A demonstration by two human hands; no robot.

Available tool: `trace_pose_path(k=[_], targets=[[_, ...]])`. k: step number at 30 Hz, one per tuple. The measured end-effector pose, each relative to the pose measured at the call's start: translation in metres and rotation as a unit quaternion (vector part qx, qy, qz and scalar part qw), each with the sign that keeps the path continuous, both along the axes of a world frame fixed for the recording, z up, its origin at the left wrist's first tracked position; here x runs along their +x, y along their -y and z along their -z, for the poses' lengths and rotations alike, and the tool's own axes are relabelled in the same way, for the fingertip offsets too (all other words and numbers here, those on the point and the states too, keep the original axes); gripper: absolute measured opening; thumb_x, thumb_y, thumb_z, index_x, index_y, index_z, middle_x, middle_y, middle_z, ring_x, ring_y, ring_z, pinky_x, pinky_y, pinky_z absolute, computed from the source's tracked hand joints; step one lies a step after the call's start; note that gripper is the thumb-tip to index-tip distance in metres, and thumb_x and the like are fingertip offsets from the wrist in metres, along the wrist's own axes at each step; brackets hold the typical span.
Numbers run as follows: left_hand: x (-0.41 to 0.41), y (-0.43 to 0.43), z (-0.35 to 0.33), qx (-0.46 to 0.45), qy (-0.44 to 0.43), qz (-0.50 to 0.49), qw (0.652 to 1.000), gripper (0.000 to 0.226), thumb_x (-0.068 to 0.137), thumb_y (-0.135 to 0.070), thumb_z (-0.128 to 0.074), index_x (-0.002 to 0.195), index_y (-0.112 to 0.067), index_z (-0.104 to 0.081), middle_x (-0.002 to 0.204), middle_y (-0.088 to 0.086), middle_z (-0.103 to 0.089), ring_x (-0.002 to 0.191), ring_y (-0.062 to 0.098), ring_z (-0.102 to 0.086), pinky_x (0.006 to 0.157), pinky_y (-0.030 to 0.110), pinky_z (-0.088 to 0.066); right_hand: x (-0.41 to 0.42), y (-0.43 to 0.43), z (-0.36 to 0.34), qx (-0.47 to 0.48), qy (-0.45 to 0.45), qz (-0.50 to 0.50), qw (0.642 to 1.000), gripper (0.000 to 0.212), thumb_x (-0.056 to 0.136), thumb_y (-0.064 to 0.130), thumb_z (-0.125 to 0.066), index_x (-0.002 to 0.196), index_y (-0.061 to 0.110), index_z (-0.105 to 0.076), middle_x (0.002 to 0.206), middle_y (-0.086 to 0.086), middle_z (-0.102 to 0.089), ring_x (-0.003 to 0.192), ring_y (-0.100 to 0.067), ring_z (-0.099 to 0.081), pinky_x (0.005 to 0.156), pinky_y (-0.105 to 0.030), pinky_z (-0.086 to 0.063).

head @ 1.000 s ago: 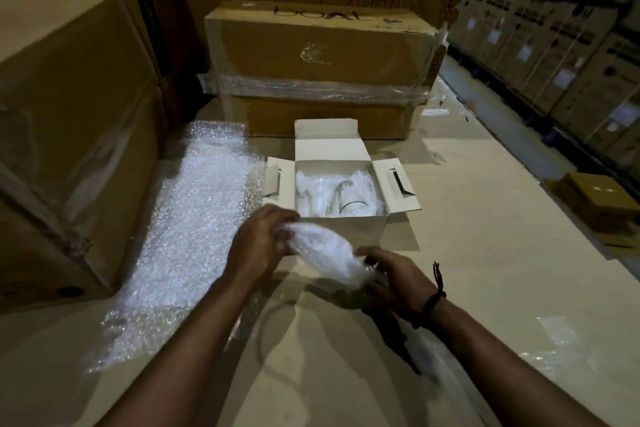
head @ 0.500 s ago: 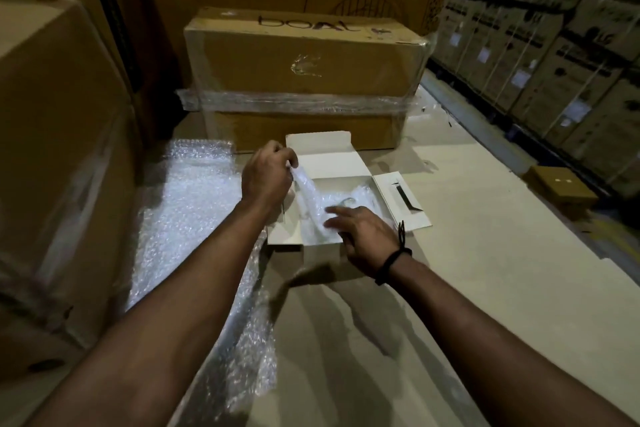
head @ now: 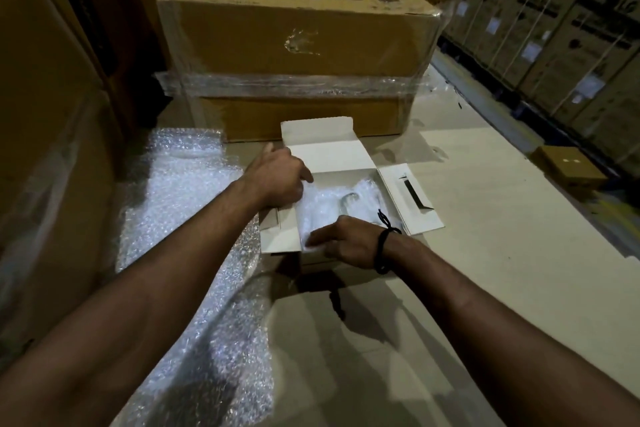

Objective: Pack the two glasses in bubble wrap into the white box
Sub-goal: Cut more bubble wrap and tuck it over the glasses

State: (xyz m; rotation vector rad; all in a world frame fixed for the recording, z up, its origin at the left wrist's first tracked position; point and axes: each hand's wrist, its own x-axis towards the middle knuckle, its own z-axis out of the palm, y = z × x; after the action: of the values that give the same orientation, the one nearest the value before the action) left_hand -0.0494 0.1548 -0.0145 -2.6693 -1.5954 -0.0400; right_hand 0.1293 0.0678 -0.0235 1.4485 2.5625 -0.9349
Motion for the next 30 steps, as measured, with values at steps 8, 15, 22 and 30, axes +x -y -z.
trace_pose_path(k=[8,15,22,30], targets=[[0.018,0.01,0.002,0.012,-0.149,0.003,0.989,0.029,0.086,-0.044,-0.063,0.111,-0.032,-0.069,0.113,-0.005,-0.069,0.113,0.02,-0.051,0.095,0.041,-0.028,0.008,0.005,0.005,-0.006,0.008,0.016,1.0,0.036,0.096,0.035,-0.044,0.128,0.026,-0.06,0.118,-0.014,-0.064,0.1,-0.023,-0.056,0.09,-0.031,-0.04],[0.004,0.002,-0.007,-0.012,-0.002,-0.004,1.0,0.016,0.085,-0.036,-0.061,0.088,-0.028,-0.073,0.097,-0.008,-0.071,0.104,0.017,-0.052,0.088,0.04,-0.026,-0.001,0.001,-0.01,0.131,0.083,-0.054,0.986,0.059,0.077,0.037,-0.027,0.127,0.033,-0.058,0.142,0.01,-0.048,0.108,-0.023,-0.046,0.096,-0.039,-0.039],[0.012,0.009,-0.011,-0.058,-0.121,0.009,0.991,0.024,0.079,-0.05,-0.068,0.094,-0.031,-0.07,0.089,-0.008,-0.064,0.107,0.016,-0.045,0.091,0.04,-0.024,-0.017,-0.001,-0.003,0.086,0.158,-0.056,0.982,0.041,0.097,0.035,-0.032,0.13,0.032,-0.055,0.13,0.0,-0.057,0.11,-0.028,-0.043,0.09,-0.036,-0.039],[0.026,0.008,-0.01,-0.067,-0.161,-0.011,0.985,0.027,0.084,-0.042,-0.068,0.107,-0.028,-0.069,0.108,-0.005,-0.067,0.112,0.019,-0.043,0.087,0.04,-0.024,0.017,0.008,0.014,0.114,0.071,-0.028,0.991,0.069,0.072,0.052,-0.015,0.126,0.041,-0.056,0.114,-0.007,-0.065,0.096,-0.023,-0.048,0.086,-0.043,-0.043]])
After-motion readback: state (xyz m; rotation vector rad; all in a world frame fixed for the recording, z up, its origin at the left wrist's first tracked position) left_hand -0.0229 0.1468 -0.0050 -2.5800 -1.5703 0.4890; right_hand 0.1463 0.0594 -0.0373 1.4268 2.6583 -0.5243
